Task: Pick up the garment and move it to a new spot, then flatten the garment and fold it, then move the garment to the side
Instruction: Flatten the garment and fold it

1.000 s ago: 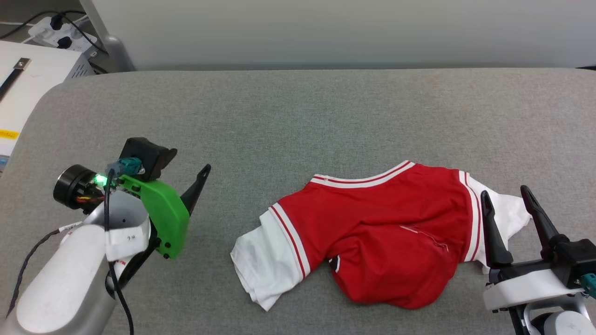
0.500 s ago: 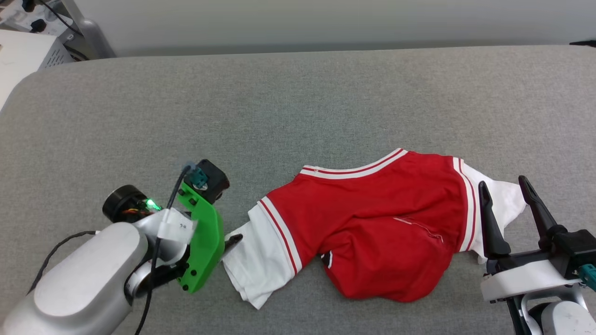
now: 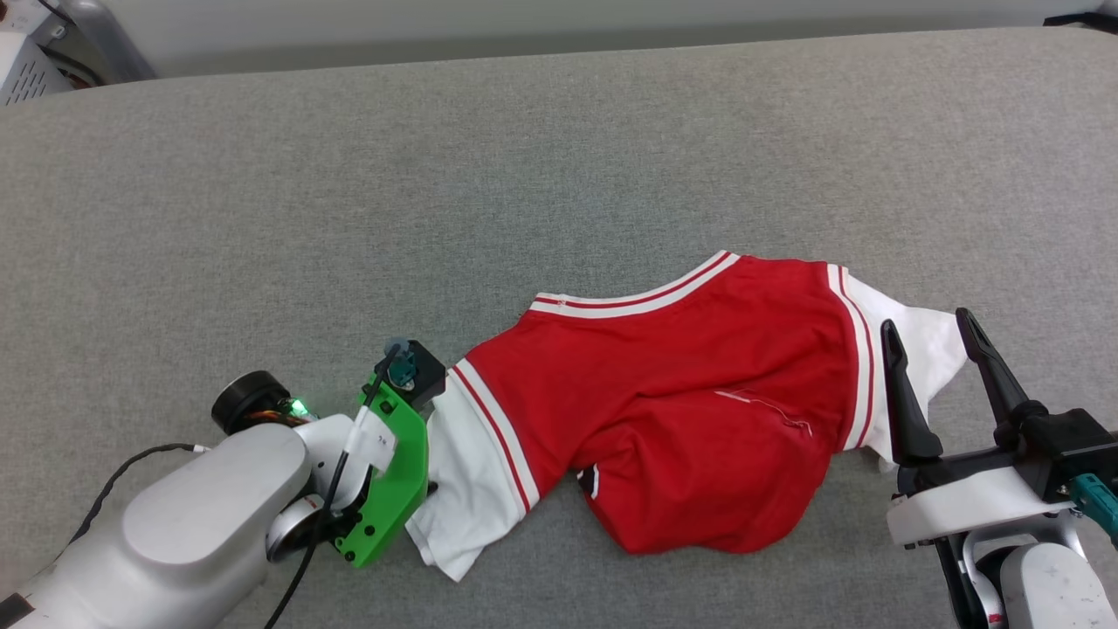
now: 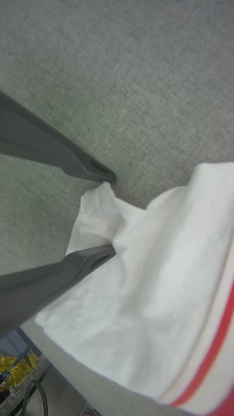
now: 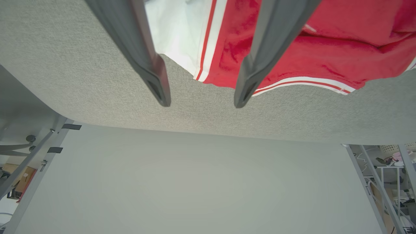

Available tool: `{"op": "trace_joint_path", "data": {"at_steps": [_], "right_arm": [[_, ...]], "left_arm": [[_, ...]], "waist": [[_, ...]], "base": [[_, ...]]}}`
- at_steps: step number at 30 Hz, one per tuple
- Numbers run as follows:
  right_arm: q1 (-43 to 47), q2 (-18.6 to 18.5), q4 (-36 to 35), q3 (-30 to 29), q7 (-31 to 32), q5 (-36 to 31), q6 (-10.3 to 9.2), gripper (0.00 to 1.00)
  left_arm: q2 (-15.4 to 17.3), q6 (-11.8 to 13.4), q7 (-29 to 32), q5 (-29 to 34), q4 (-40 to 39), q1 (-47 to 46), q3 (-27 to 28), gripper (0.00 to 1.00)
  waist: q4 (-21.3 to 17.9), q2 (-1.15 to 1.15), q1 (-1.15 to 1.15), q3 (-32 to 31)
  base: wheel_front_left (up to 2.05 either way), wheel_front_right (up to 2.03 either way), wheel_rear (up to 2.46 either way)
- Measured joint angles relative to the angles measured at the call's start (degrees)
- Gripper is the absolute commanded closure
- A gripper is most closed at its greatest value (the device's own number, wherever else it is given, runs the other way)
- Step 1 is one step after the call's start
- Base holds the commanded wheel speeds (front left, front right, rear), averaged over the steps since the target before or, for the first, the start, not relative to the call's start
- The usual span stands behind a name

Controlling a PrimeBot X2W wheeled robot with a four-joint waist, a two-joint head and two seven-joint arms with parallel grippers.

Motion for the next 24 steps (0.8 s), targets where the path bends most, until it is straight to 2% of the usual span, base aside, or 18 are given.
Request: {"op": "trace_joint_path", "data": {"at_steps": [1,2,6,7,9,16,24], "right_arm": [[0.00,0.02,0.07,-0.09,0.00,0.00,0.00,0.00],[0.00,0.03,0.12,-0.19,0.00,0.00,0.00,0.00],[0.02,0.18,0.34,-0.91,0.00,0.00,0.00,0.00],[0.05,0.24,0.34,-1.41,0.00,0.00,0.00,0.00],[0.05,0.23,0.34,-1.62,0.00,0.00,0.00,0.00],[0.13,0.02,0.30,-3.04,0.00,0.00,0.00,0.00],[0.21,-0.32,1.04,-4.17,0.00,-0.07,0.00,0.00]], "left_arm": [[0.10,-0.04,-0.57,-0.08,0.25,-0.75,-1.18,0.78],[0.14,-0.12,-1.16,-0.38,0.47,-1.18,-1.83,1.00],[0.51,-0.21,-5.97,-3.31,2.56,-2.76,-2.66,1.00],[0.63,-0.22,-9.48,-4.30,4.16,-3.93,-2.12,1.00],[1.67,-0.22,-11.59,-4.41,5.65,-5.65,-1.03,1.00],[4.63,-0.21,-16.08,-6.32,12.69,-8.81,2.25,1.00],[4.59,0.16,-19.93,-6.71,23.95,-8.67,3.00,1.00]], "waist": [[-0.17,0.00,0.00,0.11],[-0.24,0.00,0.00,0.13],[-0.02,0.00,0.00,-0.43],[0.32,0.00,0.00,-1.06],[0.52,0.00,0.00,-1.42],[0.07,0.00,0.00,-1.63],[-1.30,0.00,0.00,-1.02]], "base": [[0.00,0.00,0.00],[0.00,0.00,0.00],[0.00,0.00,0.00],[0.00,0.00,0.00],[0.00,0.00,0.00],[0.00,0.00,0.00],[0.00,0.00,0.00]]}}
